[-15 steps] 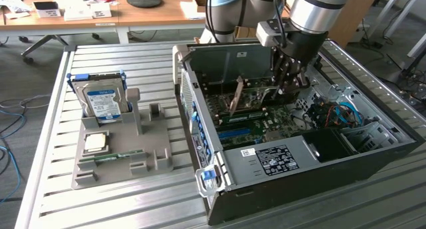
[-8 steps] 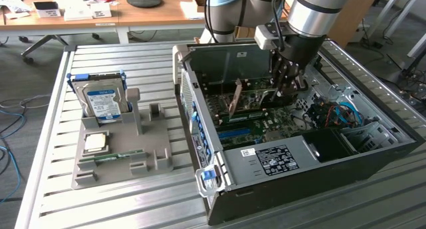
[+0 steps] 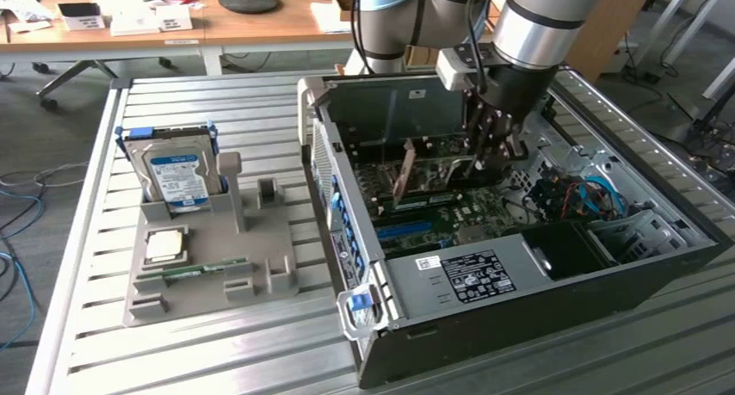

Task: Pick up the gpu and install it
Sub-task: 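Insert the gpu into the slot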

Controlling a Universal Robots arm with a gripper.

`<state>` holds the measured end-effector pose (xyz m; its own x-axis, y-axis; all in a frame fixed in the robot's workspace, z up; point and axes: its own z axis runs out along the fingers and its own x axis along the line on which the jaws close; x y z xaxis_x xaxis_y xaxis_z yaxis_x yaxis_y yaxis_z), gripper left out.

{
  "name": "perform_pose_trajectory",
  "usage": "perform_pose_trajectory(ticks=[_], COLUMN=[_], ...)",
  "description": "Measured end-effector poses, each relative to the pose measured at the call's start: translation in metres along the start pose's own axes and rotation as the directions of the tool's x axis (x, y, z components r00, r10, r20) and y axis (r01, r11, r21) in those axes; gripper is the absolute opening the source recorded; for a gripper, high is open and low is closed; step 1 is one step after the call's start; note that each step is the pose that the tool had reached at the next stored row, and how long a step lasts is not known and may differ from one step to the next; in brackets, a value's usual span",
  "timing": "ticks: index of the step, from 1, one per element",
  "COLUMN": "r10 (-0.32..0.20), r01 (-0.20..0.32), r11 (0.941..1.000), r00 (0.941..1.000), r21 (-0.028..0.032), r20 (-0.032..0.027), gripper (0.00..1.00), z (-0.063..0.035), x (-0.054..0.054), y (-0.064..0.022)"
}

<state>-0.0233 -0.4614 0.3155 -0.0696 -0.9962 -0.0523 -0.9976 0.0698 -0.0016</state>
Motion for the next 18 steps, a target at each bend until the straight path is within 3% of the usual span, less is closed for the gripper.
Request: perform_pose_trajectory(ticks=[18], r10=[0.0], r01=[0.0], r11=[1.0], r00=[1.0], r21=[-0.0001], r20=[-0.0002], gripper=[0.27], z=[0.005], x=[0.0009], y=[0.0088])
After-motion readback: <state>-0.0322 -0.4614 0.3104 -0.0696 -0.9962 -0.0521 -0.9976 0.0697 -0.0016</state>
